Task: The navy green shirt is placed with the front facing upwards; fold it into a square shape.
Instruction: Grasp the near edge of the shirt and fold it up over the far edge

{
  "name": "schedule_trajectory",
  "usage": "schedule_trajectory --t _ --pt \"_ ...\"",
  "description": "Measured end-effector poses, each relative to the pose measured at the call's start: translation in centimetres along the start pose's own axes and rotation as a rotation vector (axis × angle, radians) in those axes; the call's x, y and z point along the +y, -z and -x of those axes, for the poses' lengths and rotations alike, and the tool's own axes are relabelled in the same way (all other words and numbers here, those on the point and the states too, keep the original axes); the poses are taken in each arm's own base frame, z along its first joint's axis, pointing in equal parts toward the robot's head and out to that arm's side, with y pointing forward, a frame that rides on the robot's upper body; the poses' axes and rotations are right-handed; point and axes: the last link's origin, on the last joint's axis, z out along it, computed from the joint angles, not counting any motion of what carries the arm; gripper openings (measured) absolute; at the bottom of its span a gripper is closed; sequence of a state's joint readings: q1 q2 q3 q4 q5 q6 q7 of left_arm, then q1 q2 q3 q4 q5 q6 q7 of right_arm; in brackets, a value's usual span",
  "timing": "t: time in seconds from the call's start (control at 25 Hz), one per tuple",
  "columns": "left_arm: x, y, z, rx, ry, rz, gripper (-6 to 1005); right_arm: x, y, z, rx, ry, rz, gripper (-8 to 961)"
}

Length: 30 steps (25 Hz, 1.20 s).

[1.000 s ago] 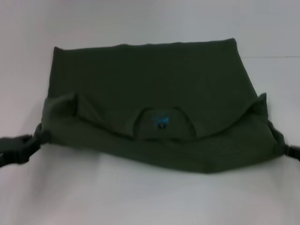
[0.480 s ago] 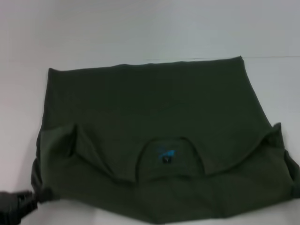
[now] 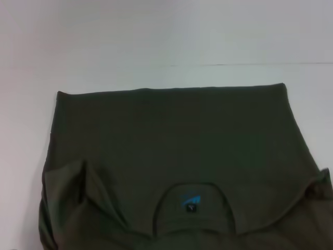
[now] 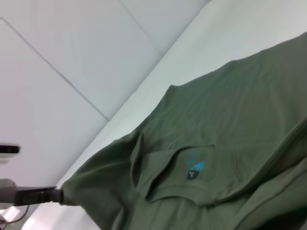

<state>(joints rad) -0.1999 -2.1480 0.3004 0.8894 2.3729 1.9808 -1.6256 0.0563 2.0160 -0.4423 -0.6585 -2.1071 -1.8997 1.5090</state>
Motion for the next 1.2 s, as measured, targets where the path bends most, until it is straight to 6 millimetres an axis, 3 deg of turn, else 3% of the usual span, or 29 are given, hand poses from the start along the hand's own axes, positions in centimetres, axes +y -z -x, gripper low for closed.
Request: schedule_trajectory --t 0.12,0.24,0.44,0.72,1.04,1.2 --pt "0.0 0.1 0.0 -0.006 0.004 -0.002 18 0.1 0.3 -0.2 -0.013 -0.012 -0.007 32" --pt "-0.3 0.2 -0.3 0.001 0.001 -0.013 18 -0.2 0.6 0.8 -0.060 -0.001 -0.020 32" --pt "-1.3 1.3 -2.4 0.065 -0.013 -0.066 17 -0.5 0.7 1.7 -0.076 0.014 -0.027 32" --pt "-1.4 1.2 -3.9 0.067 -0.032 -0.051 17 -0.7 0.9 2.4 -0.116 0.021 -0.041 32" --pt "-1.7 1.2 -7.0 0.109 -0.061 -0.045 16 -1.3 0.7 5.0 -0.157 0.047 -0.033 31" --pt "-1.9 1.4 -8.8 0.177 -0.098 -0.055 16 -1.7 0.3 7.2 -0.184 0.077 -0.027 31"
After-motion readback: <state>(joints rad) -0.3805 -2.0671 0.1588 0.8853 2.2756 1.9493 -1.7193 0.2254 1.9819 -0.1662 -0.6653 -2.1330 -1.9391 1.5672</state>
